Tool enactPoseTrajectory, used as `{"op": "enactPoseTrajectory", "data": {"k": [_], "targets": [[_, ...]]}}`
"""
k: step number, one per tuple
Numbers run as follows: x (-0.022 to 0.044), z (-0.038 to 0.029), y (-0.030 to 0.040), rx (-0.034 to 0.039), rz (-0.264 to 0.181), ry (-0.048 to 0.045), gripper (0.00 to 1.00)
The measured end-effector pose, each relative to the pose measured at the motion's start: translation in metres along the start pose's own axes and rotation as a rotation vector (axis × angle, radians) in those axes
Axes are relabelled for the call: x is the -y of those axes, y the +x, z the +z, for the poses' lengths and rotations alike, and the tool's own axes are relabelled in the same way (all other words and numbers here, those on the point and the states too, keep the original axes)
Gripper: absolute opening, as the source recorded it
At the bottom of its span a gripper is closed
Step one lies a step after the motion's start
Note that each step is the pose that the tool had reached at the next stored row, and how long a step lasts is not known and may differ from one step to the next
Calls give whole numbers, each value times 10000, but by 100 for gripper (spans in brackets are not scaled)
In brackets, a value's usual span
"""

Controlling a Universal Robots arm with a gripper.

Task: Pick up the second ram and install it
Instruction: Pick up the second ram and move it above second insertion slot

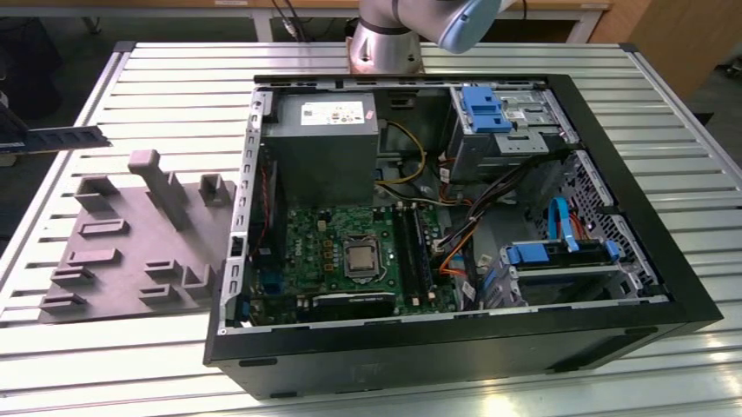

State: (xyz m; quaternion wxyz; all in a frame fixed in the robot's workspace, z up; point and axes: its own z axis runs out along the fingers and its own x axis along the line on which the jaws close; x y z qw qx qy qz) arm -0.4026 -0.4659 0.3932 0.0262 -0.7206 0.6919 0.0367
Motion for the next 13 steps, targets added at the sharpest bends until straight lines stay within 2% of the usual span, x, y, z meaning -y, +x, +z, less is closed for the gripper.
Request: {"op": "enactPoseTrajectory", "data": {"k": [13], "targets": [[107, -2, 4, 0, 0, 0, 12]]}}
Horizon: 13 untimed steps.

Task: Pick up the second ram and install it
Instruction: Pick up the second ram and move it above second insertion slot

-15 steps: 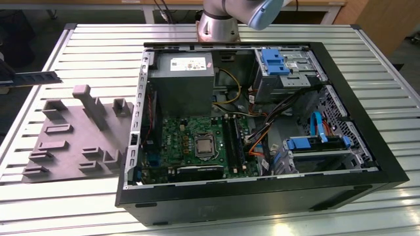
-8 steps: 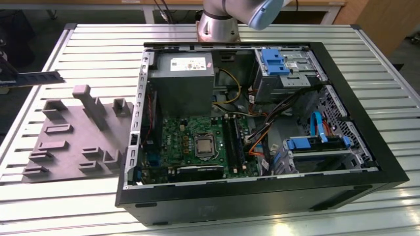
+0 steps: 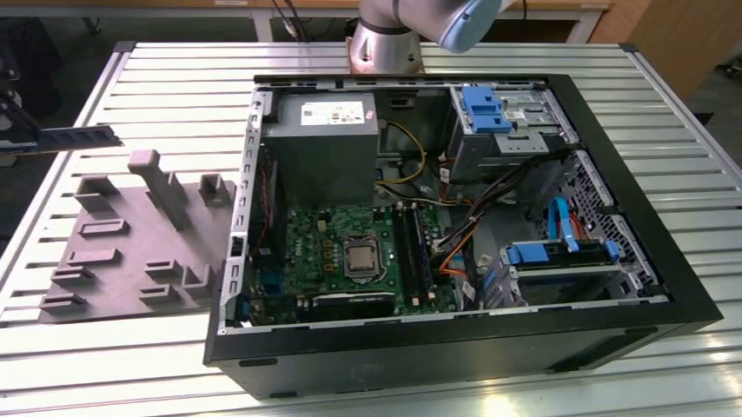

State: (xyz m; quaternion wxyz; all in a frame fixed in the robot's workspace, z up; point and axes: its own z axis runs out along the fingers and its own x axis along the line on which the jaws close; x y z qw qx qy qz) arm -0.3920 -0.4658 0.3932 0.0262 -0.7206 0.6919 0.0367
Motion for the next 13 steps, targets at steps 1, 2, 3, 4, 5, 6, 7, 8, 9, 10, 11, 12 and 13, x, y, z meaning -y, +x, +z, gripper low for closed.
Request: {"op": "enactPoseTrajectory", "data": {"k": [1, 2, 3, 4, 5, 6, 7, 8, 9, 10, 11, 12, 13], "targets": [[7, 0, 0, 0, 0, 0, 12], [15, 0, 1, 1, 0, 1, 12], [22, 0, 1, 0, -1, 0, 12], [29, 0, 1, 1, 0, 1, 12], [35, 0, 1, 0, 0, 0, 12], [42, 0, 2, 1, 0, 1, 12], [48, -1, 2, 0, 0, 0, 12], [54, -1, 2, 0, 0, 1, 12], [59, -1, 2, 0, 0, 0, 12], [64, -1, 2, 0, 0, 0, 12], [69, -1, 3, 1, 0, 1, 12], [73, -1, 3, 0, 0, 0, 12], [77, -1, 3, 1, 0, 1, 12]]}}
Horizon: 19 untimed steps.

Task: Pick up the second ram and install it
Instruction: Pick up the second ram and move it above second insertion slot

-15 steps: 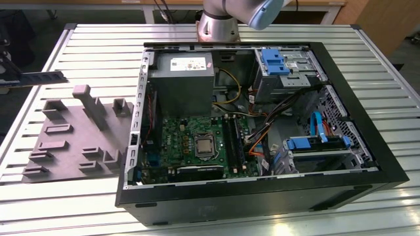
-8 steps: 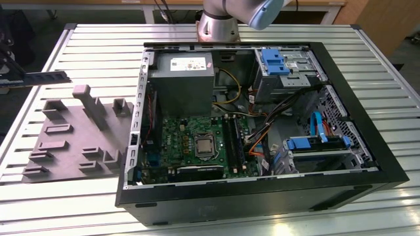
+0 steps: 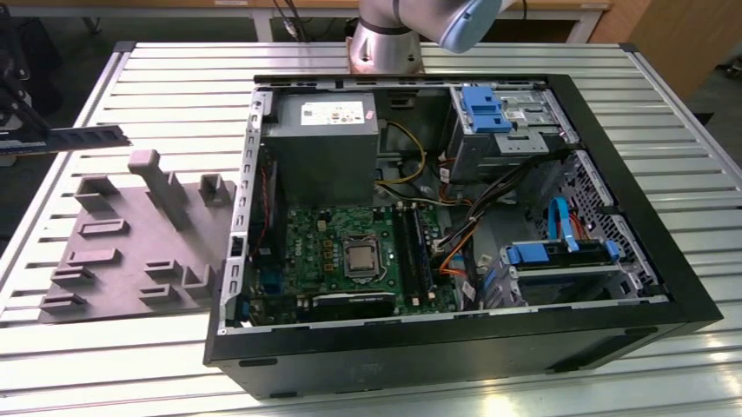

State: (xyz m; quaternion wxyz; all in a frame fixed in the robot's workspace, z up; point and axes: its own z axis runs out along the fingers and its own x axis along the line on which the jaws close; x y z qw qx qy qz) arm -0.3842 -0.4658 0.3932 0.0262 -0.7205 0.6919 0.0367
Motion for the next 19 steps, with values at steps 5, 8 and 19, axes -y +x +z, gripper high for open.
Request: {"op": "enactPoseTrajectory", "data": {"k": [5, 8, 19], "targets": [[18, 0, 1, 1, 0, 0, 12], [29, -1, 1, 0, 0, -1, 12], [73, -2, 3, -1, 0, -1, 12]]}}
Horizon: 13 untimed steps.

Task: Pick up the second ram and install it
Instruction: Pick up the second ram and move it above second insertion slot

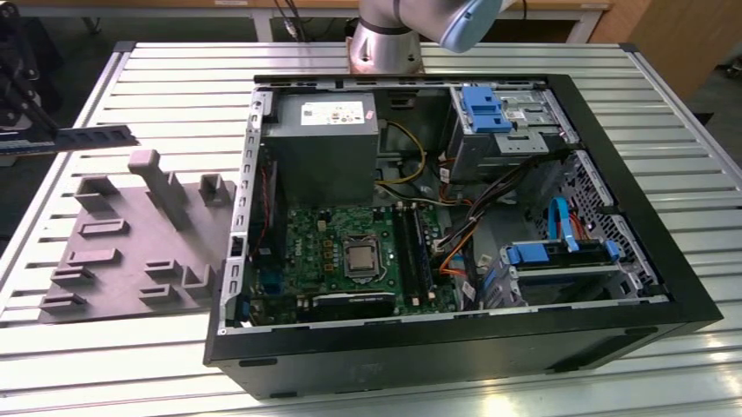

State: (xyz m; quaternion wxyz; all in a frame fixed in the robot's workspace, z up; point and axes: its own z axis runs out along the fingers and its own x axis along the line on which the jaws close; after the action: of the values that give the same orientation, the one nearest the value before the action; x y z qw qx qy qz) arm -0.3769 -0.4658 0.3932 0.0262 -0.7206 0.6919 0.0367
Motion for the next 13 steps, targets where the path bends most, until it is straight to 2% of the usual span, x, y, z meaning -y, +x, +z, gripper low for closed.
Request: {"op": "enactPoseTrajectory", "data": {"k": [13], "targets": [[62, -1, 2, 1, 0, 0, 12]]}}
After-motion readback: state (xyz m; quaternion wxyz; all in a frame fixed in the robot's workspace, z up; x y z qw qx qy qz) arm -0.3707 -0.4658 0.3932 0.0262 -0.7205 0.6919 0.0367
